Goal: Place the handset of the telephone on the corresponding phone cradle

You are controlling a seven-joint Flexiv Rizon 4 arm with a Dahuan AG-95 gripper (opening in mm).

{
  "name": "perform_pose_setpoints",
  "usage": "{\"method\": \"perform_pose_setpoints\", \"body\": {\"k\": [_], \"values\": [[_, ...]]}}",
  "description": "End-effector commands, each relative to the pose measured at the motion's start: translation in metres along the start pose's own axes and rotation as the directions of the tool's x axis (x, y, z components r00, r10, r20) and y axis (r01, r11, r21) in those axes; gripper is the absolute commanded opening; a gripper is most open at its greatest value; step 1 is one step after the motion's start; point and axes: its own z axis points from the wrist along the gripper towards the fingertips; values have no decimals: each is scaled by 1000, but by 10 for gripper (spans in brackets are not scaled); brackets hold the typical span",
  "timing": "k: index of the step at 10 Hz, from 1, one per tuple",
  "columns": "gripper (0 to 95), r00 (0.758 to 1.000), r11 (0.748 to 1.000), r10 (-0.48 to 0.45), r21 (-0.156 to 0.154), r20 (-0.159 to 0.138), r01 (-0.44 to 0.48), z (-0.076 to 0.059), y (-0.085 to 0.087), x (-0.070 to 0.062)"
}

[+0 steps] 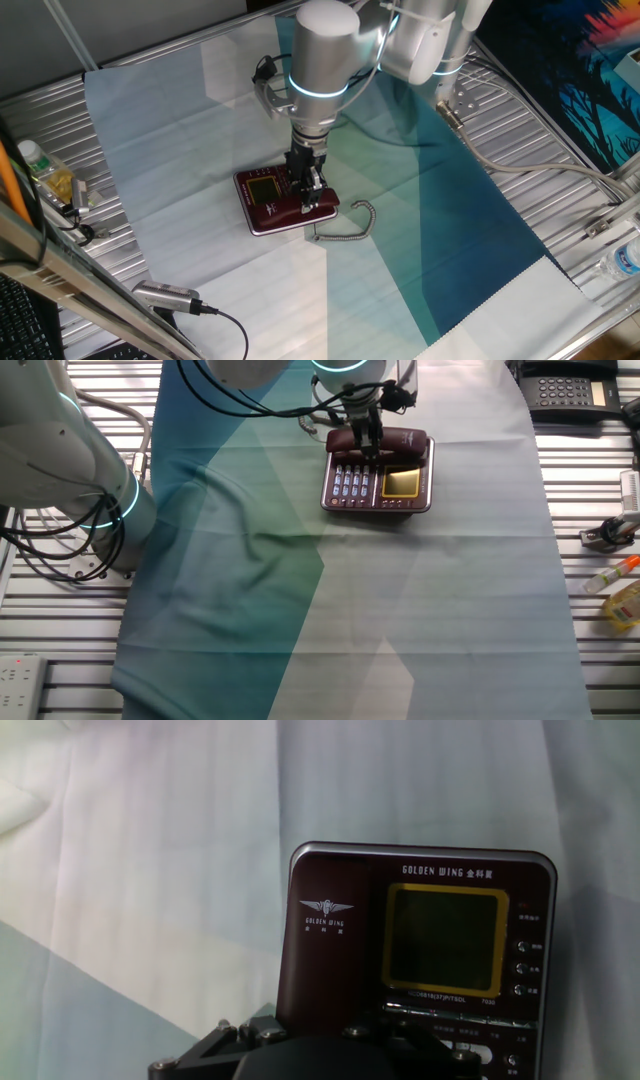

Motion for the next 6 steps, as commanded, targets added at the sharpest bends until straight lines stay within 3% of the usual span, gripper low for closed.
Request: {"method": "perform_pose_setpoints", "body": {"k": [1,6], "values": [[0,1000,1000,-1,0,2,1,3,0,-1],[0,1000,1000,-2,-1,9,2,9,-2,1]]}}
